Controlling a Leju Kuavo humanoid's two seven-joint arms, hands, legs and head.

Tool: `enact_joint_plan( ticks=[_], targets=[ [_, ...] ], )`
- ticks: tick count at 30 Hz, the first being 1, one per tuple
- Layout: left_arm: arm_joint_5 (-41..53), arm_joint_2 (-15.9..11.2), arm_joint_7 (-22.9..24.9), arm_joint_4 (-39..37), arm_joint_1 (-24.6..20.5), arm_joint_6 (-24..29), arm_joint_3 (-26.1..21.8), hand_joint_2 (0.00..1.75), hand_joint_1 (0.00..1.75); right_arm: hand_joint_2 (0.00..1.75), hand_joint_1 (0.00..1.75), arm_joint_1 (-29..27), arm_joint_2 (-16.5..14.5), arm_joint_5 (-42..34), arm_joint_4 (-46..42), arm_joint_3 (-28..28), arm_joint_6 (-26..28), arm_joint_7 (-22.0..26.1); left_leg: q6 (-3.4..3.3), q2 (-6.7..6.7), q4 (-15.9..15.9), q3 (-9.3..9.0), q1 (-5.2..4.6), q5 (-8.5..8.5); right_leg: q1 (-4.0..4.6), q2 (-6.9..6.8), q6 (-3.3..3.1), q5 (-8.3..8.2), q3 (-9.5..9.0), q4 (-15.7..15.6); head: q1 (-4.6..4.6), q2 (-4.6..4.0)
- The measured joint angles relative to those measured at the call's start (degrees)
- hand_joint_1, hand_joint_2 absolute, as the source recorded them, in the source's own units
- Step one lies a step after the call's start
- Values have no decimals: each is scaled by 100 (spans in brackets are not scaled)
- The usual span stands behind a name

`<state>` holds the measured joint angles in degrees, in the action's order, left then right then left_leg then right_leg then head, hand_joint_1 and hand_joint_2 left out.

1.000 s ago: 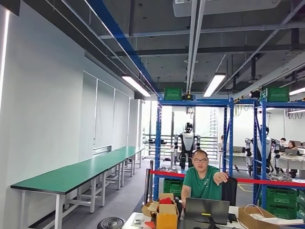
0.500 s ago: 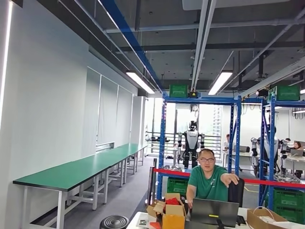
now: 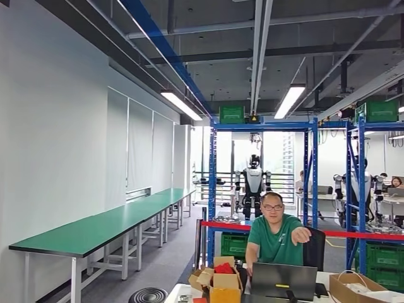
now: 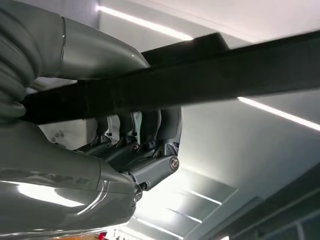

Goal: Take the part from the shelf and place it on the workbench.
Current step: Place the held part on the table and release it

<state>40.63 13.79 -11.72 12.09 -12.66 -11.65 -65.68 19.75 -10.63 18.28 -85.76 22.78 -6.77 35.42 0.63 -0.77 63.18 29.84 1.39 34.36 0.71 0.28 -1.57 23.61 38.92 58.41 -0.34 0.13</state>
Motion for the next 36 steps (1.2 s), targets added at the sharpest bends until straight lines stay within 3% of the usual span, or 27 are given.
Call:
enact_joint_plan(
  ticks=[3, 4, 5, 7, 9, 11, 14, 15, 17, 19, 20, 21, 23, 25, 29, 31, 33, 34, 35, 36],
  targets=[
    [1, -6, 0, 0, 15, 4, 0, 175, 0, 175, 175, -35, -13, -39, 0, -61, 8, -1, 21, 10, 927, 659, -20, 363, 22, 8, -69, 88, -87, -13, 1, 0],
    [3, -9, -2, 0, 25, 5, -1, 175, 0, 175, 175, -54, -13, -47, 1, -77, 8, -1, 24, 10, 1022, 808, -25, 389, 29, 19, -75, 119, -116, -12, 1, 0],
    [8, -10, -5, 0, 31, 7, 0, 175, 0, 175, 175, -68, -14, -56, 1, -95, 8, -1, 22, 11, 938, 871, -31, 279, 34, 32, -72, 152, -151, -10, 1, 0],
    [17, -11, -21, 0, 28, 7, 1, 175, 0, 175, 175, -86, -24, -77, 1, -140, 10, -1, -9, 14, 322, 764, -43, -273, 36, 51, -48, 225, -235, 0, 1, 0],
    [26, -12, -38, 0, 11, 9, 2, 175, 0, 175, 175, -91, -36, -94, 3, -186, 14, -1, -54, 20, -224, 630, -75, -623, 39, 58, -11, 278, -283, 22, -1, 1],
    [33, -15, -44, 0, 3, 11, 4, 175, 0, 175, 175, -104, -41, -100, 4, -225, 14, -1, -96, 21, -362, 603, -108, -657, 37, 59, 37, 306, -288, 33, -3, 2],
    [35, -18, -45, 0, -4, 14, 7, 175, 0, 175, 175, -112, -49, -97, -5, -272, 19, 1, -157, 23, -426, 553, -69, -709, 38, 55, 126, 428, -270, 133, -3, 1],
    [35, -16, -45, 0, -10, 14, 8, 175, 0, 175, 175, -111, -51, -91, -11, -285, 28, 2, -175, 26, -444, 529, -47, -713, 25, 52, 167, 556, -198, 323, -3, 1],
    [35, -16, -44, 0, -15, 17, 9, 175, 0, 175, 175, -126, -50, -72, -17, -314, 61, 3, -195, 32, -447, 500, -31, -699, -37, 41, 250, 902, 113, 1013, -3, 0],
    [35, -19, -45, 0, -12, 21, 9, 175, 0, 175, 175, -169, -50, -58, -20, -343, 116, -2, -194, 30, -445, 489, -19, -682, -105, 29, 317, 1063, 407, 1579, -3, 0],
    [35, -21, -46, 0, -10, 23, 8, 175, 0, 175, 175, -190, -53, -55, -25, -362, 148, -5, -184, 25, -444, 482, -11, -672, -133, 21, 347, 991, 419, 1571, -3, 0],
    [35, -22, -46, 0, -9, 24, 9, 175, 0, 175, 175, -205, -59, -56, -35, -382, 181, -9, -168, 20, -444, 466, 0, -658, -157, 12, 373, 822, 316, 1334, -3, 0],
    [35, -23, -48, 0, -11, 25, 9, 175, 0, 175, 175, -214, -81, -61, -68, -431, 243, -29, -116, 10, -444, 426, 15, -619, -177, 0, 408, 437, -64, 539, -3, 0],
    [35, -25, -51, 0, -13, 27, 9, 175, 0, 175, 175, -221, -112, -36, -97, -479, 336, -79, -57, 10, -445, 412, 14, -594, -156, 6, 375, 303, -283, 72, -2, 1],
    [62, -19, -58, 0, 7, 69, 13, 175, 0, 175, 175, -263, -201, 171, -129, -606, 748, -197, 50, 22, -406, 420, 48, -510, -117, 10, 198, 325, -314, 0, -2, 1],
    [84, -17, -61, 0, 9, 122, 22, 175, 0, 175, 175, -267, -283, 308, -144, -675, 1006, -251, 50, 29, 24, 609, 41, -248, -120, -4, 115, 324, -345, -33, -2, 1],
    [87, -17, -66, 0, 28, 176, 29, 175, 0, 175, 175, -272, -326, 327, -134, -748, 1077, -350, 37, 30, 769, 970, 16, 58, -92, -12, 69, 341, -361, -34, -1, 0],
    [89, -19, -71, 0, 43, 192, 31, 175, 0, 175, 175, -277, -331, 255, -119, -783, 1022, -389, 32, 30, 1028, 1108, 8, 116, -78, -9, 57, 348, -368, -33, -1, 0],
    [91, -20, -78, 0, 54, 201, 33, 175, 0, 175, 175, -280, -334, 149, -99, -822, 948, -414, 23, 30, 1099, 1161, 2, 71, -66, -1, 50, 354, -378, -31, -1, 0],
    [93, -22, -89, 0, 59, 203, 36, 175, 0, 175, 175, -283, -338, 34, -79, -863, 870, -420, 10, 30, 957, 1112, -4, -73, -59, 7, 49, 362, -392, -29, -1, 0]
  ],
)
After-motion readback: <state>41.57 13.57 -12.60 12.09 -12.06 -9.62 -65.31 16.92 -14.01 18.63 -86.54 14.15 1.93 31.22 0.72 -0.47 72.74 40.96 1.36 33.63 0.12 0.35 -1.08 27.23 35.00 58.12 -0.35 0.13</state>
